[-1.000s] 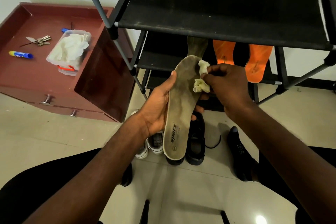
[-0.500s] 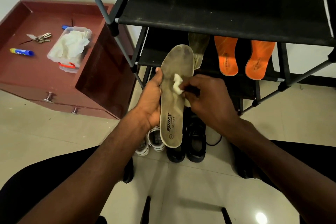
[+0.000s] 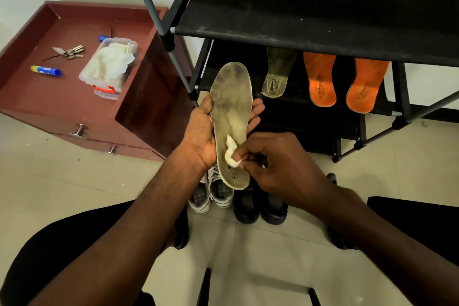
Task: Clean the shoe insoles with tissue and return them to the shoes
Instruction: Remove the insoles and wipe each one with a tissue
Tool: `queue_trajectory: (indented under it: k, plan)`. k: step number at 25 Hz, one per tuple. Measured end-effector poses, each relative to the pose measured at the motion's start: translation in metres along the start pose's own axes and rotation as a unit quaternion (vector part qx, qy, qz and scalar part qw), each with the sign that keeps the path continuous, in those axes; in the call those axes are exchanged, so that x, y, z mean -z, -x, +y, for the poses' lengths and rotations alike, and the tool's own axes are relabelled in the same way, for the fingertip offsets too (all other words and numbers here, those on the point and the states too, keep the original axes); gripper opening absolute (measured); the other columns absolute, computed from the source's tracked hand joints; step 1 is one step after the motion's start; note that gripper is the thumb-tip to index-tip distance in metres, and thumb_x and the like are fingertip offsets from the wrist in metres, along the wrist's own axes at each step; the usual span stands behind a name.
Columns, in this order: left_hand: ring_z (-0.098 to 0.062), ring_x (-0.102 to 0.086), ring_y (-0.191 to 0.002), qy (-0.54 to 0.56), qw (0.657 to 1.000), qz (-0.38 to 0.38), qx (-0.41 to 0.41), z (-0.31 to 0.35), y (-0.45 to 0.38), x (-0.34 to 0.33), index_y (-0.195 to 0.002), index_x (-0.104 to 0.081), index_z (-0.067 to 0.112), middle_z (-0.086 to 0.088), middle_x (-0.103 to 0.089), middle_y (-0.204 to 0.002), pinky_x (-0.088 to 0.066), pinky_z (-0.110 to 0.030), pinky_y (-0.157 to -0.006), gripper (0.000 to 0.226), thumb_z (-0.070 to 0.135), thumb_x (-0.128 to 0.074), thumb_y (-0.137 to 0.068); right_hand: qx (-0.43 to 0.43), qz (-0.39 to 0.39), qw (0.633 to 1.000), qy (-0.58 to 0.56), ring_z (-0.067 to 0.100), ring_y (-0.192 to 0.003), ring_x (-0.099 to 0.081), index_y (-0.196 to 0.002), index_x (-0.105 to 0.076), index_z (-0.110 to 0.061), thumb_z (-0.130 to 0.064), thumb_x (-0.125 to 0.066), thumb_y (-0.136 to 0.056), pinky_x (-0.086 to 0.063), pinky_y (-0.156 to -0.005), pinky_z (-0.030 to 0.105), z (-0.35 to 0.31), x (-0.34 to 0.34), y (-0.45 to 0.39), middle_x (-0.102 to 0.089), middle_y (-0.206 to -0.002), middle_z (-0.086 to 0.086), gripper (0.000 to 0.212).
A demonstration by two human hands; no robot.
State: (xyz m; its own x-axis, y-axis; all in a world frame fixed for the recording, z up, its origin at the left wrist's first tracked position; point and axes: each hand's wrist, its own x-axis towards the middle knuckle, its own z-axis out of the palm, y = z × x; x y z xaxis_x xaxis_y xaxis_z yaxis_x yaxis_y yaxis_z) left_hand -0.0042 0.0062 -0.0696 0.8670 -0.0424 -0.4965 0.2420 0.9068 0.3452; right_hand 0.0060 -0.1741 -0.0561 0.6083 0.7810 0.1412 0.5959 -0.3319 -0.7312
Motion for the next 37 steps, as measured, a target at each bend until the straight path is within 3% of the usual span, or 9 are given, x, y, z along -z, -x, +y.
queue_trajectory:
  k: [5, 10, 15, 17, 20, 25, 27, 32, 37]
  plan:
    - [-0.035, -0.063, -0.126, -0.058, 0.998, 0.02, -0.008, -0.013, -0.002, -0.006, -0.133, -0.064, -0.001, -0.023, -0.067, -0.133, -0.047, -0.049, -0.111, 0.073, 0.061, -0.033, -0.106, -0.051, 0.127, 0.989, 0.052, 0.014, -0.088, -0.068, -0.106, -0.078, -0.013, -0.006, -0.074, -0.088, -0.06, -0.076, 0.039, 0.014, 0.009, -0.027, -0.072, -0.102, 0.0, 0.02]
    - [-0.038, -0.046, -0.146, 0.01, 1.0, -0.023, -0.007, -0.007, -0.005, 0.001, -0.146, -0.048, -0.006, -0.03, -0.051, -0.151, -0.025, -0.048, -0.128, 0.082, 0.062, -0.028, -0.106, -0.009, 0.003, 1.0, 0.003, 0.002, -0.078, -0.065, -0.101, -0.08, -0.016, -0.006, -0.08, -0.084, -0.058, -0.073, 0.027, -0.008, 0.003, -0.007, -0.073, -0.092, -0.007, 0.02]
    - [-0.037, -0.061, -0.132, -0.03, 0.999, -0.024, 0.003, -0.023, -0.005, -0.005, -0.135, -0.059, -0.005, -0.028, -0.06, -0.142, -0.045, -0.048, -0.115, 0.08, 0.063, -0.028, -0.108, -0.062, 0.103, 0.993, -0.014, 0.004, -0.085, -0.066, -0.105, -0.08, -0.014, -0.007, -0.079, -0.086, -0.057, -0.08, 0.026, 0.001, 0.002, -0.031, -0.072, -0.097, -0.007, 0.02]
    - [-0.038, -0.054, -0.14, 0.009, 0.999, -0.03, 0.0, -0.015, -0.007, -0.002, -0.142, -0.052, -0.007, -0.029, -0.054, -0.148, -0.037, -0.047, -0.122, 0.079, 0.059, -0.027, -0.107, -0.039, 0.032, 0.997, -0.064, -0.001, -0.078, -0.064, -0.102, -0.08, -0.016, -0.008, -0.08, -0.086, -0.049, -0.074, 0.013, -0.009, -0.002, -0.024, -0.068, -0.09, -0.015, 0.018]
    - [-0.037, -0.057, -0.136, 0.038, 0.998, -0.004, -0.046, 0.003, -0.006, 0.005, -0.14, -0.054, -0.007, -0.029, -0.057, -0.145, -0.04, -0.046, -0.119, 0.08, 0.059, -0.023, -0.107, 0.002, -0.084, 0.995, -0.045, 0.0, -0.074, -0.064, -0.1, -0.081, -0.018, -0.007, -0.079, -0.086, -0.047, -0.068, 0.013, -0.011, 0.006, -0.008, -0.066, -0.085, -0.018, 0.017]
    - [-0.037, -0.061, -0.126, 0.027, 0.999, 0.016, -0.045, -0.005, -0.007, 0.0, -0.137, -0.057, -0.008, -0.028, -0.057, -0.145, -0.04, -0.045, -0.118, 0.084, 0.063, -0.022, -0.107, -0.021, 0.049, 0.997, 0.054, 0.007, -0.084, -0.065, -0.104, -0.079, -0.015, -0.006, -0.076, -0.085, -0.059, -0.075, 0.033, 0.005, 0.008, -0.018, -0.072, -0.099, -0.005, 0.02]
    - [-0.038, -0.062, -0.127, 0.036, 0.997, 0.036, -0.052, -0.004, -0.008, 0.001, -0.133, -0.058, -0.009, -0.03, -0.06, -0.141, -0.041, -0.046, -0.117, 0.084, 0.062, -0.022, -0.107, -0.011, -0.011, 1.0, 0.006, 0.003, -0.079, -0.065, -0.101, -0.08, -0.017, -0.007, -0.078, -0.086, -0.056, -0.072, 0.026, -0.002, 0.005, -0.014, -0.071, -0.092, -0.01, 0.018]
    - [-0.034, -0.067, -0.122, -0.02, 0.996, 0.06, -0.07, -0.001, -0.007, -0.001, -0.135, -0.059, -0.005, -0.026, -0.065, -0.135, -0.052, -0.043, -0.106, 0.087, 0.067, -0.019, -0.106, -0.135, -0.158, 0.971, -0.119, -0.001, -0.075, -0.071, -0.098, -0.081, -0.02, -0.009, -0.082, -0.085, -0.055, -0.069, 0.017, 0.004, 0.038, -0.015, -0.077, -0.087, -0.009, 0.017]
    - [-0.037, -0.069, -0.109, -0.081, 0.987, 0.12, -0.07, -0.002, -0.008, -0.005, -0.134, -0.062, 0.005, -0.024, -0.068, -0.131, -0.058, -0.048, -0.093, 0.069, 0.065, -0.043, -0.103, -0.283, 0.008, 0.947, -0.154, 0.011, -0.076, -0.075, -0.1, -0.079, -0.019, -0.011, -0.079, -0.088, -0.061, -0.069, 0.029, 0.024, 0.05, -0.021, -0.078, -0.09, -0.002, 0.015]
